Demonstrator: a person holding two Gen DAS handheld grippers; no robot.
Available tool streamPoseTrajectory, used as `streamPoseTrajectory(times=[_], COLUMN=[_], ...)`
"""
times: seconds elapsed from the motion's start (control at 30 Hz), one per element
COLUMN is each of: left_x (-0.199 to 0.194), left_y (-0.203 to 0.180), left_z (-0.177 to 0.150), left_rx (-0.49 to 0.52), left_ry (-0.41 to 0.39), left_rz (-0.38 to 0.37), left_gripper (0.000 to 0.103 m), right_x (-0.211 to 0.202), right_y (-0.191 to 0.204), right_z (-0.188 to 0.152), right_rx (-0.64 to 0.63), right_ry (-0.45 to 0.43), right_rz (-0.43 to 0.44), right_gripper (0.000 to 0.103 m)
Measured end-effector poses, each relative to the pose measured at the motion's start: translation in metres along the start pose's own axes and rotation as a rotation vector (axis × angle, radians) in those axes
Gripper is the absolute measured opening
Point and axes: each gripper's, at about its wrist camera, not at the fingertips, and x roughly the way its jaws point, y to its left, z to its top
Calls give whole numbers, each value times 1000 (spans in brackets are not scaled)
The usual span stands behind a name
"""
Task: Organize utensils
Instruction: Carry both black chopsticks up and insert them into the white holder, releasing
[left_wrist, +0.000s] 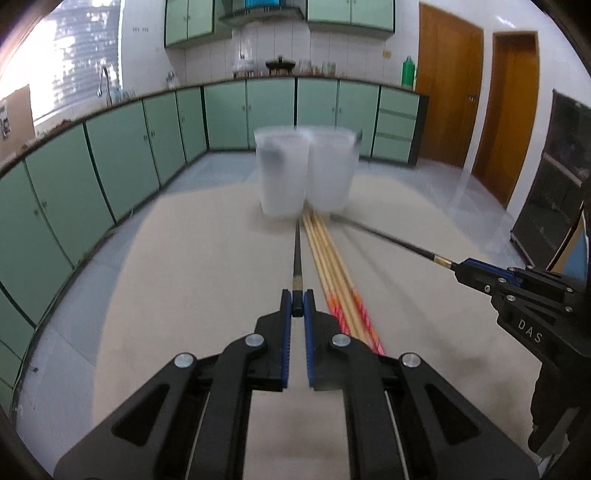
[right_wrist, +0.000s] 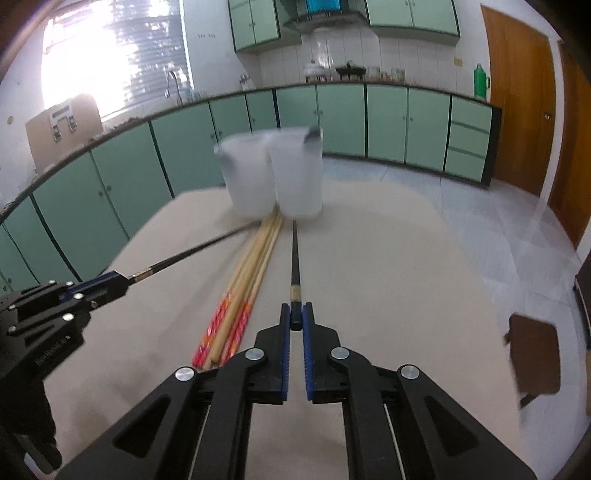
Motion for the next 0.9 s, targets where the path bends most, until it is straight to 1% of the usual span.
streamPoseTrajectory(times=[0.2, 0.3, 0.4, 0.5, 0.7, 0.9], left_x=[-23, -28, -27, -21, -17, -31], left_y=[9, 11, 13, 14, 18, 18], left_z=[42, 63, 85, 104, 133, 160], left_rx=[-3, 14, 16, 23, 27, 42], left_ry=[-100, -138, -155, -170, -198, -268], left_rz=[-21, -35, -67, -80, -109, -128], left_gripper=[6, 6, 6, 6, 6, 6], right_x=[-18, -22, -21, -19, -22, -36], right_y=[-5, -8, -9, -9, -8, -8], right_z=[43, 68, 92, 113, 155, 192], right_rx=[-30, -50, -79, -108, -144, -154], right_ry=[-69, -89, -96, -106, -128, -166], right_rz=[24, 37, 49, 52, 90, 152], right_gripper=[6, 6, 6, 6, 6, 6])
